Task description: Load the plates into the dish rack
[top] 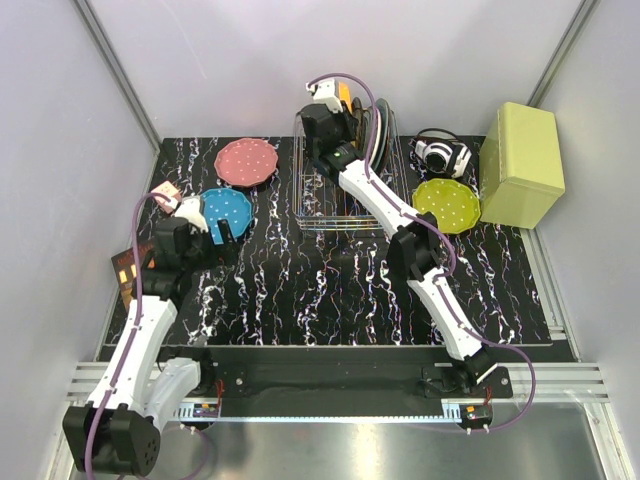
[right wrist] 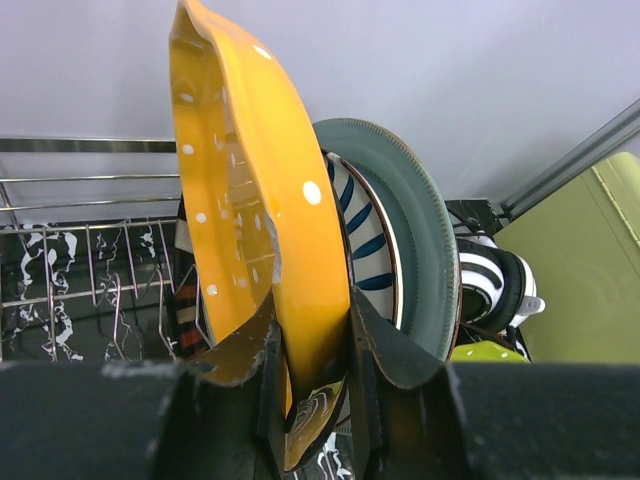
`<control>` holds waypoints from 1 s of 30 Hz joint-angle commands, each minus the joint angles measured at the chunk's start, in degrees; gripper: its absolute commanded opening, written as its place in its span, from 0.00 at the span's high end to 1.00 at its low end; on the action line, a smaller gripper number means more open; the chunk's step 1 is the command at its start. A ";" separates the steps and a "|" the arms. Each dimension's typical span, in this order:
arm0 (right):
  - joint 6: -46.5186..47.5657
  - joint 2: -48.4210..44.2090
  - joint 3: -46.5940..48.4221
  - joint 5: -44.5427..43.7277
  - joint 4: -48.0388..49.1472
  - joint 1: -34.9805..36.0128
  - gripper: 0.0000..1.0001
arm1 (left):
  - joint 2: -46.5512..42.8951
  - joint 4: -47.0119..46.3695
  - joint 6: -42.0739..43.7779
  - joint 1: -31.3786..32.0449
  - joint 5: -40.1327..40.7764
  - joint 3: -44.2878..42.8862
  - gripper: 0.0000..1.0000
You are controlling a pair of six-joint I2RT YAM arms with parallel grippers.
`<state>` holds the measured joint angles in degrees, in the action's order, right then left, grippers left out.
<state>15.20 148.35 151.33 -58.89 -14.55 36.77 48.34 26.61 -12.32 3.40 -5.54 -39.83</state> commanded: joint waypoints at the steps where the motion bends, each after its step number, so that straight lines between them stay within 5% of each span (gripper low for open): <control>1: -1.31 -2.63 4.42 -0.96 9.54 -0.04 1.00 | -0.88 -4.02 -0.51 -0.32 -1.75 0.72 0.01; 30: -4.48 2.99 1.34 1.06 6.46 1.46 1.00 | 0.18 -5.34 -0.51 -1.03 -2.19 2.04 0.01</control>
<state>12.38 151.06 151.41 -57.25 -12.99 37.67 48.40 24.25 -12.36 2.74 -6.33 -37.85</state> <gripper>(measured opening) 0.285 0.985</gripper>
